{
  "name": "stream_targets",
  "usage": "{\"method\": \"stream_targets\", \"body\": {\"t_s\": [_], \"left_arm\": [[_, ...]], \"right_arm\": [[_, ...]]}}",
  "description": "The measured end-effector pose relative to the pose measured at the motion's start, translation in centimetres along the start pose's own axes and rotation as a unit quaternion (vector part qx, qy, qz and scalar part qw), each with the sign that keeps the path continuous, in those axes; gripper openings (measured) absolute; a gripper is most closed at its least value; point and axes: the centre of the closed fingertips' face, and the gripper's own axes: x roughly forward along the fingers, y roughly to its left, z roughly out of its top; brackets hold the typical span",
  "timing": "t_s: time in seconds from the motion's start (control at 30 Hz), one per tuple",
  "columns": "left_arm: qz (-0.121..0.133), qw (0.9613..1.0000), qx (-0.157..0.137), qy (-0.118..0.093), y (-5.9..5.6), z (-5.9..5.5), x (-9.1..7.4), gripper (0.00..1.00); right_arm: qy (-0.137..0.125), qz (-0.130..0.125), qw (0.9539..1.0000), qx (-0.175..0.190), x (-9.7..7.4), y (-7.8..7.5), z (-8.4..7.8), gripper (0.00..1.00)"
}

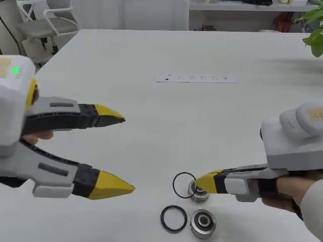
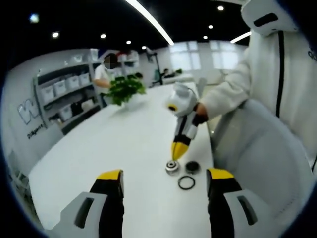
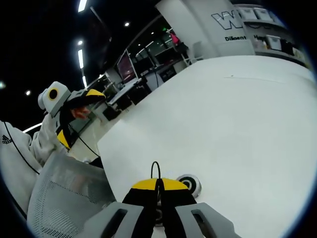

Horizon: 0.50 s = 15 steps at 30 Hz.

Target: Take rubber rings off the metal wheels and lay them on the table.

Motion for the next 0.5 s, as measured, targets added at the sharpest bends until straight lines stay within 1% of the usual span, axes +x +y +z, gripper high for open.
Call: {"method": "stream_targets", "body": {"t_s": [0.1, 0.17, 0.2, 0.23, 0.27, 0.33, 0.37, 0.4, 0.43, 0.47, 0.5], "left_arm": [[0.014, 0.9998, -0.013, -0.002, -0.3, -0.9, -1.0, 0.70], [0.027, 0.9990, -0.037, -0.001, -0.8, -2.2, -1.7, 0.70], [0.031, 0.9986, -0.044, 0.000, -0.9, -2.7, -1.8, 0.71], [0.037, 0.9979, -0.054, 0.001, -1.1, -3.4, -2.0, 0.71], [0.039, 0.9976, -0.057, 0.002, -1.2, -3.6, -2.0, 0.72], [0.047, 0.9963, -0.072, 0.007, -1.7, -4.8, -2.2, 0.73], [0.053, 0.9956, -0.077, 0.013, -1.9, -5.7, -2.2, 0.73], [0.057, 0.9948, -0.083, 0.021, -2.1, -6.4, -2.2, 0.73], [0.061, 0.9932, -0.094, 0.032, -2.4, -7.5, -2.2, 0.74], [0.063, 0.9923, -0.100, 0.038, -2.7, -8.0, -2.2, 0.74], [0.063, 0.9919, -0.103, 0.040, -3.0, -8.5, -2.1, 0.74]], "right_arm": [[0.009, 0.008, 0.9999, -0.001, 0.3, 0.3, -0.4, 0.00], [0.024, 0.017, 0.9996, 0.002, 0.6, 0.6, -1.1, 0.00], [0.028, 0.022, 0.9994, 0.003, 0.8, 0.8, -1.3, 0.00], [0.032, 0.025, 0.9992, 0.002, 0.9, 1.0, -1.5, 0.00], [0.034, 0.027, 0.9990, 0.001, 1.0, 1.2, -1.6, 0.00], [0.038, 0.031, 0.9988, 0.000, 1.2, 1.6, -1.8, 0.00], [0.038, 0.033, 0.9987, 0.000, 1.3, 1.8, -1.8, 0.00], [0.039, 0.036, 0.9986, 0.000, 1.4, 2.0, -1.8, 0.00], [0.039, 0.036, 0.9986, 0.001, 1.4, 2.0, -1.8, 0.00], [0.041, 0.037, 0.9985, 0.001, 1.5, 2.1, -1.9, 0.00], [0.042, 0.038, 0.9984, 0.002, 1.5, 2.1, -2.0, 0.00]]}}
